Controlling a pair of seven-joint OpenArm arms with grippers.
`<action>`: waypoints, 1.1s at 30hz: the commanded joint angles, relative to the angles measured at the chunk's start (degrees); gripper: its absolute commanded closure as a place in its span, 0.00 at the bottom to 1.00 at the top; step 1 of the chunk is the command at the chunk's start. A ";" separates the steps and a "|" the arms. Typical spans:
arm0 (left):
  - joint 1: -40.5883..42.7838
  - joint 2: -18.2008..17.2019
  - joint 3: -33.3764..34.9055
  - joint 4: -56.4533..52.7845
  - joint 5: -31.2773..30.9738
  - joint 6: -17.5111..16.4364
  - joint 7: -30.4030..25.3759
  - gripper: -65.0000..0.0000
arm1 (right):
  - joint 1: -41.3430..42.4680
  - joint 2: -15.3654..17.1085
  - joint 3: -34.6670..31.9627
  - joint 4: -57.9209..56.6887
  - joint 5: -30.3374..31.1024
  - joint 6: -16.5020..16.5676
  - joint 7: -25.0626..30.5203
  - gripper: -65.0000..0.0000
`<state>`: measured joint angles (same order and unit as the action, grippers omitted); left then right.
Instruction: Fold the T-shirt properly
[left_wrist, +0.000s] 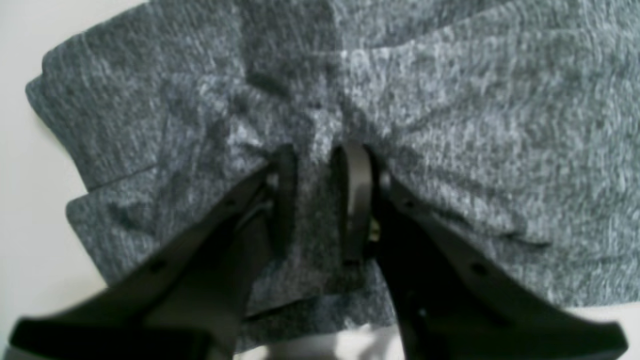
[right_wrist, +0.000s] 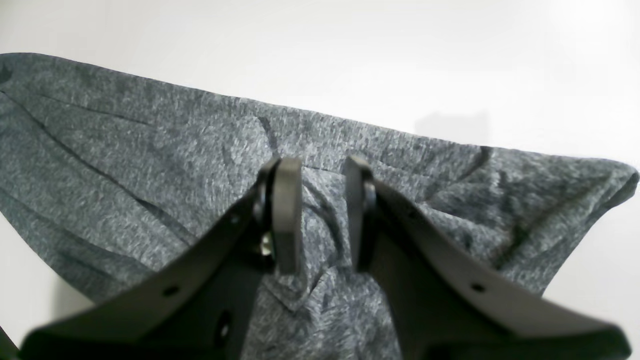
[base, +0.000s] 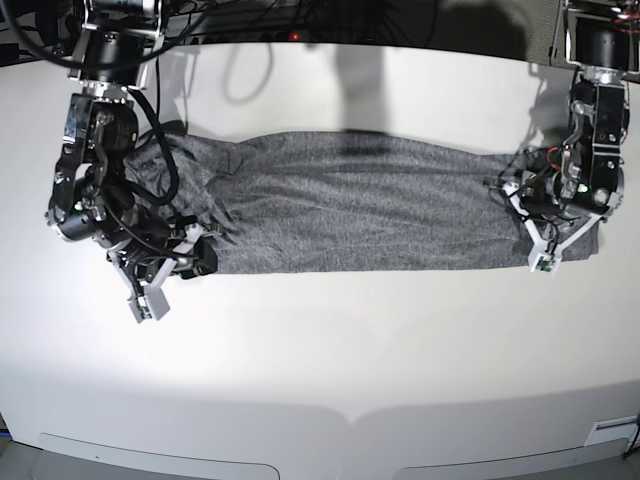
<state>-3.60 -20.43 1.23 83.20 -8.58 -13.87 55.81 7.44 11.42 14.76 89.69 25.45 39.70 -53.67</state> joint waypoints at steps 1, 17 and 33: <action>-1.25 -0.70 -0.13 0.59 0.61 0.22 0.35 0.76 | 1.14 0.48 0.20 1.07 0.72 0.30 1.11 0.75; -1.66 -0.70 -0.13 21.73 0.63 0.20 3.10 0.67 | 1.11 0.48 0.20 1.07 0.70 0.30 0.63 0.75; -1.20 -0.72 -0.13 24.15 3.87 0.22 2.89 0.30 | 1.14 0.48 0.24 1.05 0.70 0.30 0.26 0.75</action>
<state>-3.68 -20.47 1.34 106.39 -4.86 -13.87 59.83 7.42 11.40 14.76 89.69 25.43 39.72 -54.37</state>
